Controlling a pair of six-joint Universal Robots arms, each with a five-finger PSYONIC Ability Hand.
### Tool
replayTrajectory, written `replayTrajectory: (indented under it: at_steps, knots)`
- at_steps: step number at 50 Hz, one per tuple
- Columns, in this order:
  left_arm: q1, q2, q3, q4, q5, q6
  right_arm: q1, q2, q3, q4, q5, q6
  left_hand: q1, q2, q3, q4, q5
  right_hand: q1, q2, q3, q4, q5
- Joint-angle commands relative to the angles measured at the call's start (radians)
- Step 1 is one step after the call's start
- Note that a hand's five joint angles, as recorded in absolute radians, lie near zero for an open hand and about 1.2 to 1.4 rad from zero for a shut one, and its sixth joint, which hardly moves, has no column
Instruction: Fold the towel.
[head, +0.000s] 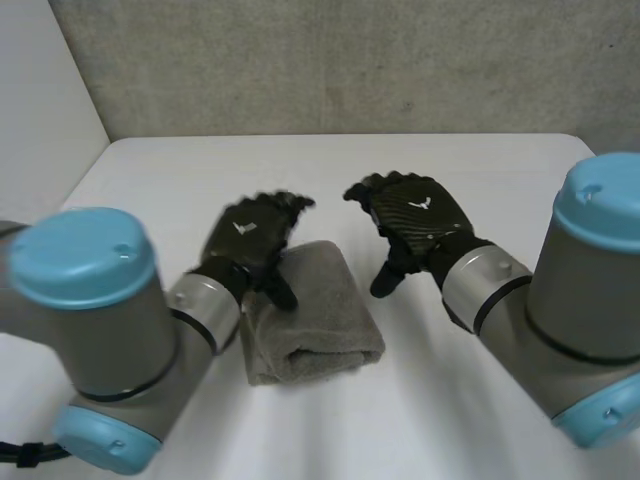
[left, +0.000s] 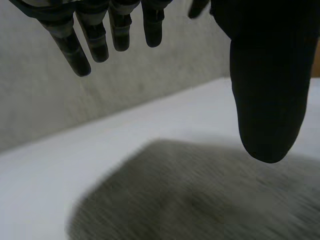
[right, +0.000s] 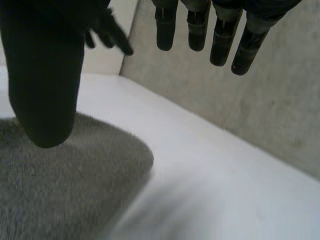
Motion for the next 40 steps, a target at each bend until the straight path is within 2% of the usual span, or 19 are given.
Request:
replayTrajectory:
  at_steps: [1,2,4,5,9,16,22,27,29,30,33,40]
  knots:
    - [-0.057,-0.108,0.044,-0.095,-0.191,-0.029,-0.012,0.142,-0.111,0.094,-0.071,-0.003,0.029,0.025,0.024,0.025,0.007,-0.033,-0.059,-0.039,-0.059,-0.061]
    - [-0.057,-0.108,0.043,-0.095,-0.192,-0.029,-0.012,0.142,-0.111,0.094,-0.071,-0.003,0.029,0.025,0.024,0.025,0.007,-0.033,-0.059,-0.039,-0.059,-0.061]
    - [-0.055,-0.115,0.024,-0.086,-0.26,-0.026,-0.011,0.209,-0.147,0.102,-0.163,-0.007,0.017,0.013,0.013,0.013,-0.004,-0.033,-0.059,-0.039,-0.059,-0.061]
    - [-0.055,-0.115,0.024,-0.086,-0.261,-0.026,-0.009,0.247,-0.169,0.104,-0.203,-0.009,0.017,0.013,0.013,0.013,-0.005,-0.033,-0.059,-0.039,-0.059,-0.061]
    - [-0.046,-0.121,-0.025,-0.052,-0.267,-0.007,0.001,0.317,-0.213,0.107,-0.24,-0.013,0.014,0.01,0.01,0.01,-0.007,-0.033,-0.059,-0.039,-0.059,-0.061]
    - [-0.044,-0.141,-0.095,0.017,-0.268,0.086,0.021,0.432,-0.301,0.125,-0.222,-0.064,0.002,-0.002,-0.002,-0.002,-0.019,-0.033,-0.059,-0.039,-0.059,-0.061]
    - [-0.043,-0.143,-0.121,0.095,-0.265,0.191,0.041,0.452,-0.322,0.133,-0.14,-0.158,0.002,-0.002,-0.002,-0.002,-0.019,-0.033,-0.059,-0.039,-0.059,-0.061]
    - [-0.046,-0.085,-0.104,0.1,-0.264,0.211,0.046,0.374,-0.321,0.13,-0.099,-0.177,-0.001,-0.005,-0.005,-0.004,-0.022,-0.033,-0.059,-0.039,-0.059,-0.061]
    - [-0.046,-0.019,-0.081,0.1,-0.253,0.211,0.037,0.27,-0.316,0.119,-0.033,-0.164,-0.001,-0.005,-0.005,-0.004,-0.022,-0.033,-0.059,-0.039,-0.059,-0.061]
    - [-0.046,-0.019,-0.081,0.1,-0.253,0.211,0.037,0.269,-0.316,0.119,-0.033,-0.164,-0.001,-0.005,-0.005,-0.004,-0.022,-0.033,-0.059,-0.039,-0.059,-0.061]
    - [-0.044,0.044,-0.041,0.091,-0.23,0.209,0.008,0.116,-0.319,0.108,0.114,-0.096,-0.001,-0.005,-0.005,-0.004,-0.022,-0.033,-0.059,-0.039,-0.059,-0.061]
    - [0.02,0.236,0.053,0.026,-0.179,0.2,-0.091,-0.042,-0.321,0.108,0.182,-0.073,-0.004,-0.008,-0.008,-0.007,-0.025,-0.033,-0.059,-0.039,-0.059,-0.061]
